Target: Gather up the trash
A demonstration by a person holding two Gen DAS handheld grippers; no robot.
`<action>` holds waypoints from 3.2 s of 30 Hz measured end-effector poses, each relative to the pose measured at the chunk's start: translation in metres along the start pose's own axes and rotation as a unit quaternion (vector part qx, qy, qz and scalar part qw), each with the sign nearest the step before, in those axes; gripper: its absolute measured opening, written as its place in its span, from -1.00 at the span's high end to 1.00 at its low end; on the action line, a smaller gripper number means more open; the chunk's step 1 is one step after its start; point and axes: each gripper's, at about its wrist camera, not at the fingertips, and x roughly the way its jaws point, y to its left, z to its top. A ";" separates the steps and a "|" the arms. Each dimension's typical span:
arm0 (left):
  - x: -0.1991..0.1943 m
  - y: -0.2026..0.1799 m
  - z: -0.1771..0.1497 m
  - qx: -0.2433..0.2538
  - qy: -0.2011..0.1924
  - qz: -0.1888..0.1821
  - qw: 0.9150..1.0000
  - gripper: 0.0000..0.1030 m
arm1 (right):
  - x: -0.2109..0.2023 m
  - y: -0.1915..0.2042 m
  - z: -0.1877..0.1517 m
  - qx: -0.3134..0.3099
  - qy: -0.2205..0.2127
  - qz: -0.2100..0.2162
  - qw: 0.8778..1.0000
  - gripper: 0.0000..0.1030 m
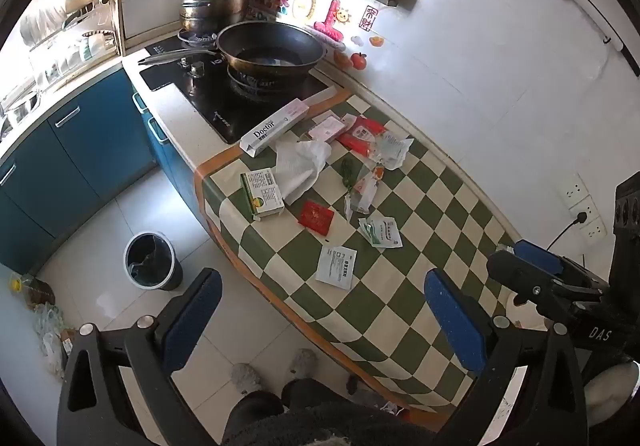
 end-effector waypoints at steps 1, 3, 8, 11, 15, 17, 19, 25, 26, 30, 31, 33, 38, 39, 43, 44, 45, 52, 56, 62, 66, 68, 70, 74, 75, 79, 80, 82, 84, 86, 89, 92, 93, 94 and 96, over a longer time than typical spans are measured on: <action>0.000 0.000 0.000 0.000 0.000 0.001 1.000 -1.00 | -0.001 0.000 0.001 0.000 -0.002 0.000 1.000 -1.00; 0.000 0.000 0.000 0.000 0.000 0.001 1.000 -1.00 | -0.002 0.000 0.002 0.000 -0.002 -0.003 1.000 -1.00; -0.001 0.001 0.001 0.001 -0.004 0.000 1.000 -1.00 | -0.004 -0.001 0.005 -0.001 0.000 -0.001 1.000 -1.00; 0.006 -0.007 -0.003 0.001 -0.003 0.001 1.000 -1.00 | 0.000 -0.005 0.002 0.000 0.001 0.003 1.000 -1.00; 0.011 -0.006 -0.006 -0.009 -0.002 -0.008 1.000 -1.00 | 0.001 -0.004 0.002 0.001 0.002 0.007 1.000 -1.00; 0.010 -0.012 -0.001 -0.008 0.002 -0.009 1.000 -1.00 | 0.002 -0.005 0.001 0.002 0.003 0.010 1.000 -1.00; 0.006 -0.006 0.001 -0.014 0.002 -0.018 1.000 -1.00 | 0.002 -0.006 0.004 0.003 0.005 0.013 1.000 -1.00; 0.004 -0.007 0.002 -0.013 -0.002 -0.020 1.000 -1.00 | 0.002 -0.007 0.004 0.002 0.005 0.021 1.000 -1.00; 0.003 -0.007 0.002 -0.013 -0.003 -0.021 1.000 -1.00 | 0.001 -0.007 0.005 0.003 0.006 0.021 1.000 -1.00; 0.002 -0.007 0.001 -0.012 -0.003 -0.021 1.000 -1.00 | 0.001 -0.006 0.005 0.002 0.006 0.021 1.000 -1.00; 0.002 -0.007 0.001 -0.012 -0.003 -0.020 1.000 -1.00 | 0.001 -0.006 0.006 0.003 0.007 0.021 1.000 -1.00; 0.002 -0.007 0.002 -0.012 -0.002 -0.020 1.000 -1.00 | 0.001 -0.006 0.006 0.003 0.007 0.021 1.000 -1.00; 0.002 -0.007 0.001 -0.012 -0.002 -0.021 1.000 -1.00 | 0.001 -0.006 0.006 0.004 0.008 0.021 1.000 -1.00; 0.002 -0.008 0.001 -0.011 -0.003 -0.020 1.000 -1.00 | 0.001 -0.006 0.006 0.004 0.008 0.022 1.000 -1.00; 0.001 -0.008 0.001 -0.012 -0.002 -0.021 1.000 -1.00 | 0.001 -0.005 0.007 0.004 0.008 0.021 1.000 -1.00; 0.002 -0.008 0.001 -0.012 -0.002 -0.021 1.000 -1.00 | 0.001 -0.005 0.007 0.005 0.009 0.022 1.000 -1.00; 0.001 -0.008 0.001 -0.013 -0.001 -0.022 1.000 -1.00 | 0.001 -0.005 0.006 0.004 0.009 0.022 1.000 -1.00; 0.001 -0.007 -0.002 -0.014 -0.004 -0.021 1.000 -1.00 | 0.001 -0.005 0.007 0.006 0.009 0.022 1.000 -1.00; 0.001 -0.007 -0.003 -0.014 -0.004 -0.022 1.000 -1.00 | 0.001 -0.005 0.007 0.006 0.010 0.021 1.000 -1.00; 0.001 -0.008 -0.002 -0.014 -0.004 -0.021 1.000 -1.00 | 0.001 -0.006 0.008 0.006 0.010 0.022 1.000 -1.00; 0.000 -0.008 -0.002 -0.014 -0.004 -0.022 1.000 -1.00 | 0.001 -0.006 0.008 0.006 0.010 0.023 1.000 -1.00; 0.000 -0.007 -0.001 -0.014 -0.004 -0.022 1.000 -1.00 | 0.001 -0.006 0.008 0.006 0.010 0.024 1.000 -1.00; 0.000 -0.007 -0.001 -0.014 -0.003 -0.022 1.000 -1.00 | 0.001 -0.005 0.008 0.006 0.010 0.023 1.000 -1.00; 0.000 -0.007 -0.001 -0.014 -0.003 -0.022 1.000 -1.00 | 0.000 -0.005 0.008 0.006 0.011 0.023 1.000 -1.00; 0.000 -0.007 -0.002 -0.014 -0.003 -0.023 1.000 -1.00 | 0.000 -0.006 0.008 0.006 0.011 0.023 1.000 -1.00; 0.000 -0.007 -0.002 -0.015 -0.003 -0.022 1.000 -1.00 | 0.001 -0.005 0.008 0.007 0.011 0.024 1.000 -1.00; 0.000 -0.008 -0.002 -0.014 -0.004 -0.022 1.000 -1.00 | 0.001 -0.005 0.008 0.007 0.011 0.023 1.000 -1.00; 0.000 -0.007 -0.002 -0.014 -0.004 -0.022 1.000 -1.00 | 0.001 -0.005 0.008 0.007 0.011 0.023 1.000 -1.00; 0.000 -0.007 -0.002 -0.014 -0.003 -0.023 1.000 -1.00 | 0.002 -0.005 0.008 0.007 0.011 0.023 1.000 -1.00; -0.002 -0.007 -0.002 -0.014 -0.003 -0.024 1.000 -1.00 | 0.002 -0.006 0.008 0.007 0.011 0.023 1.000 -1.00; -0.002 -0.007 -0.003 -0.015 -0.002 -0.025 1.000 -1.00 | 0.002 -0.006 0.008 0.007 0.011 0.023 1.000 -1.00; -0.003 -0.007 -0.003 -0.015 -0.003 -0.026 1.000 -1.00 | 0.002 -0.006 0.008 0.007 0.011 0.024 1.000 -1.00; -0.003 -0.007 -0.003 -0.015 -0.002 -0.026 1.000 -1.00 | 0.002 -0.006 0.008 0.008 0.011 0.024 1.000 -1.00; -0.003 -0.007 -0.003 -0.015 -0.002 -0.027 1.000 -1.00 | 0.002 -0.006 0.009 0.007 0.011 0.024 1.000 -1.00; -0.003 -0.008 -0.003 -0.015 -0.003 -0.026 1.000 -1.00 | 0.002 -0.006 0.009 0.009 0.011 0.024 1.000 -1.00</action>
